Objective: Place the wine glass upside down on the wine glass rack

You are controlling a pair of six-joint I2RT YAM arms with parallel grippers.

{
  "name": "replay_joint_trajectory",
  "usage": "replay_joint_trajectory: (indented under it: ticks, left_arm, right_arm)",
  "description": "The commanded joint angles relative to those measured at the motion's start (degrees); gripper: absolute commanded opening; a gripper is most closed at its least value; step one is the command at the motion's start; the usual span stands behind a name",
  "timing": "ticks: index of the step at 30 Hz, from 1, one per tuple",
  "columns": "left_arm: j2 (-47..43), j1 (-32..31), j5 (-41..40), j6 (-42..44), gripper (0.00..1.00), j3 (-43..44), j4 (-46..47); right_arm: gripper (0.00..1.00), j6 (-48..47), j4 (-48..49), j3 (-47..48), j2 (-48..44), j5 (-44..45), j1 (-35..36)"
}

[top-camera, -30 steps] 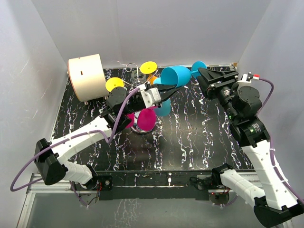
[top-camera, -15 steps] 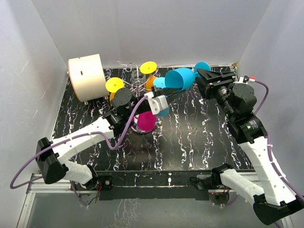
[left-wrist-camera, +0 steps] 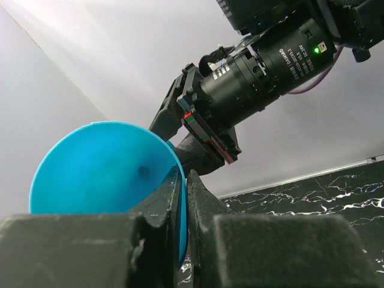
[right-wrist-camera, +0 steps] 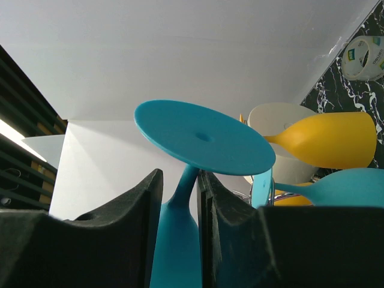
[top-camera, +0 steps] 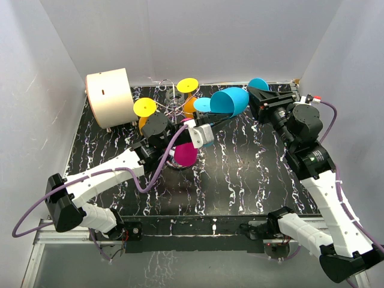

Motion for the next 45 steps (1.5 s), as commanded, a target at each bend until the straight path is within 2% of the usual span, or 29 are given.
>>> replay_joint_trajectory:
  ticks: [1,5,9,11,15,17,21,24,28,32,36,38,41,42,45]
  left_arm:
    - [-1.33,-0.98,2.92,-1.82,0.0,1.79,2.23]
    - [-2.45,-1.46,4.04,-2.91,0.0,0.97,1.58]
    - [-3.24,-1.67,3.15,-3.2,0.01,-0.06,0.97]
    - [-4.03,-1.68,1.85,-3.81,0.09,-1.05,1.13]
    - [-6.23,-1.76,-0.73,-7.05,0.39,-4.05,3.33]
    - [-7.45,-1.76,-3.3,-10.43,0.49,-5.7,4.59]
    - [-10.61,-1.75,-6.62,-15.43,0.56,-7.6,-0.38]
    - [-13.58,-1.75,-6.12,-19.89,0.6,-9.07,-4.86]
    - [-16.57,-1.72,-7.44,-26.79,0.62,-10.05,-9.56]
    - [-17.65,-1.69,-12.05,-32.04,0.64,-8.79,-15.33]
    - [-16.35,-1.67,-15.39,-38.65,0.7,-3.3,-22.32]
    - [-17.05,-1.68,-15.86,-41.12,0.76,-3.28,-20.96]
    - [-19.67,-1.68,-14.93,-42.62,0.95,-7.88,-13.56]
    - [-20.19,-1.67,-15.08,-42.84,0.98,-8.37,-12.42]
    - [-20.13,-1.67,-17.48,-44.74,0.99,-7.01,-15.22]
  right_arm:
    - [0.27,0.23,7.32,-0.66,0.37,-1.31,-0.31]
    - [0.24,0.37,9.3,-0.99,0.68,-1.78,-0.31]
    - [0.04,0.92,11.34,-1.56,0.64,-3.0,-0.31]
    - [0.0,0.43,11.39,-1.19,0.67,-3.21,-0.31]
    - [0.0,-1.6,10.36,-0.98,-0.14,-1.54,-0.31]
    - [0.0,-3.12,10.88,-1.55,-1.01,-0.63,-0.31]
    - [0.0,-11.78,8.95,0.23,-2.75,1.3,-0.31]
    - [0.0,-19.33,6.18,1.69,-4.36,4.58,-0.31]
    - [0.0,-30.02,4.43,1.03,-7.48,8.54,-0.31]
    - [0.0,-45.0,4.23,-0.79,-10.93,6.76,-0.31]
    - [0.0,-53.95,5.06,-2.99,-14.1,3.09,-0.33]
    - [0.0,-56.77,5.45,-3.8,-15.41,1.81,-0.31]
    - [0.0,-60.65,7.09,-5.12,-17.22,-0.97,-0.31]
    - [0.0,-61.96,7.54,-5.48,-17.75,-1.83,-0.31]
    - [0.0,-65.41,8.98,-6.51,-19.28,-4.64,-0.31]
